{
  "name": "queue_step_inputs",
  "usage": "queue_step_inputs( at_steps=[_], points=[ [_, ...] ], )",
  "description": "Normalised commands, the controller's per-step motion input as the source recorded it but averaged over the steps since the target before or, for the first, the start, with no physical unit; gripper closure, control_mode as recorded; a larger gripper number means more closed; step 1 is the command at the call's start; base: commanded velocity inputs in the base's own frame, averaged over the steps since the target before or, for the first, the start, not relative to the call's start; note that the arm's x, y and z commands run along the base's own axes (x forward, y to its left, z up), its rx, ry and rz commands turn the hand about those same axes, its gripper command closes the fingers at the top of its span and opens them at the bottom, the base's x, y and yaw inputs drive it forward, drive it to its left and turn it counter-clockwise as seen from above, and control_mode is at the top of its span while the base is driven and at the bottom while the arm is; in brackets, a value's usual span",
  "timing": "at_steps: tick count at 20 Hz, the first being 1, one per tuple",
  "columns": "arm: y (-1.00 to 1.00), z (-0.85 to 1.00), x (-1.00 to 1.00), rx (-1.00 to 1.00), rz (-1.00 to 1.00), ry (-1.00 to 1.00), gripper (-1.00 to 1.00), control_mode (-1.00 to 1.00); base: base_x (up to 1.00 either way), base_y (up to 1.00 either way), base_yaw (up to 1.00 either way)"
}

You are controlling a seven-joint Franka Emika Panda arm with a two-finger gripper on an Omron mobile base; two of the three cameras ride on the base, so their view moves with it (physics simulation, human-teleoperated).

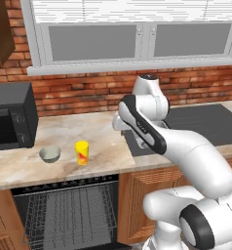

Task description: Pick up the cup and bowl from the counter, place them in the dishwasher, and close the dishwasher door.

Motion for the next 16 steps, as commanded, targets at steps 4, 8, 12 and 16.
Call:
queue_step_inputs(
  at_steps=[4,8,12,16],
  points=[
    [0.34,-0.18,0.11,0.00,0.00,0.00,-1.00,-1.00,0.00,0.00,0.00],
    [0.26,-0.16,0.16,0.00,0.00,0.00,-1.00,-1.00,0.00,0.00,0.00],
    [0.30,-0.14,0.12,0.00,0.00,0.00,-1.00,-1.00,0.00,0.00,0.00],
    [0.30,-0.17,0.13,0.00,0.00,0.00,-1.00,-1.00,0.00,0.00,0.00]
  ],
)
